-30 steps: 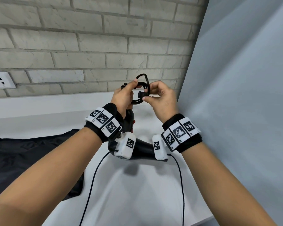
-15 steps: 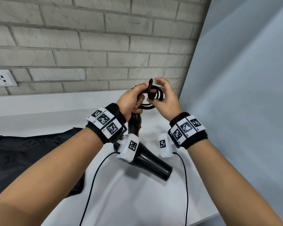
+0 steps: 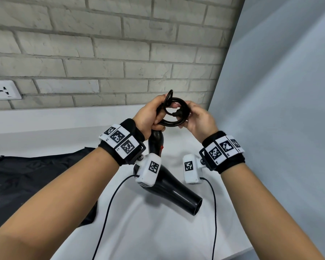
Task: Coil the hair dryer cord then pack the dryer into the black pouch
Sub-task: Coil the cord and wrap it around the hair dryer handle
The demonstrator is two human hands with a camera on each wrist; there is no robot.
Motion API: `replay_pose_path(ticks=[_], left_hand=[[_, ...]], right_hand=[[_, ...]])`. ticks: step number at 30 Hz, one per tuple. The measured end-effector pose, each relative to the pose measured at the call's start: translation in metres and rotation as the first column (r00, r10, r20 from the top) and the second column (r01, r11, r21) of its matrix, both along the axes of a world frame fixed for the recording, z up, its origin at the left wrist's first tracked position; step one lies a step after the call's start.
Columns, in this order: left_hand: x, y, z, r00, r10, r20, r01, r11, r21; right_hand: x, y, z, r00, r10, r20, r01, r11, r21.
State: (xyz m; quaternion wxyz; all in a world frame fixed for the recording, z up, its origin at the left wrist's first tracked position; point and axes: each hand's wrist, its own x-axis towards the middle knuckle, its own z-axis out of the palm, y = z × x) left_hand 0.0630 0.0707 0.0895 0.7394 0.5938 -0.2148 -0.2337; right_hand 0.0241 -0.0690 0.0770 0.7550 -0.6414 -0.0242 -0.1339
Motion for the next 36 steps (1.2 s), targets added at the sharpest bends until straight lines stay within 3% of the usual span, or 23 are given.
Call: replay_pose_path(ticks=[7,11,14,19,22,26,30,34,36], left_hand=[[0.0,0.003,0.001,0.999,-0.035,0.03,0.034,0.999,0.02],[0.0,0.005,0.002,0.999,-0.038,0.01,0.038,0.999,-0.021],[0.003,0.007,0.003,1.0,-0.007,0.001,0.007,1.0,-0.031],[0.005,0.004,-0.004,1.0,-0.002,0.006,0.002,1.0,-0.026],[0.005,0.003,-0.005,1.0,-0.025,0.017,0.025,0.999,-0.029],[0.003,0.003,-0.005,0.995,-0.091,0.027,0.092,0.996,-0.009],[-0.006,0.001,-0.005,0.982,-0.183,0.045,0.179,0.98,0.083],[-0.007,-0.002,-0.007,0.981,-0.181,0.073,0.166,0.97,0.176],[-0.01,-0.004,-0.006,0.983,-0.166,0.082,0.148,0.969,0.199]], right_hand=[[0.0,-0.015,-0.006,0.994,0.102,-0.024,-0.102,0.995,0.013],[0.007,-0.019,-0.017,0.999,-0.026,-0.039,0.026,1.0,-0.013],[0.008,-0.029,-0.027,0.988,-0.135,-0.079,0.124,0.984,-0.131],[0.003,-0.027,-0.024,0.98,-0.09,-0.176,0.025,0.94,-0.341],[0.001,-0.027,-0.026,0.992,-0.06,-0.112,-0.006,0.859,-0.511],[0.004,-0.03,-0.023,0.996,-0.081,0.036,0.085,0.787,-0.611],[0.005,-0.033,-0.008,0.981,-0.143,0.132,0.189,0.545,-0.817],[-0.001,-0.033,0.02,0.985,-0.148,0.086,0.141,0.416,-0.898],[-0.002,-0.031,0.03,0.973,-0.183,0.137,0.197,0.37,-0.908]])
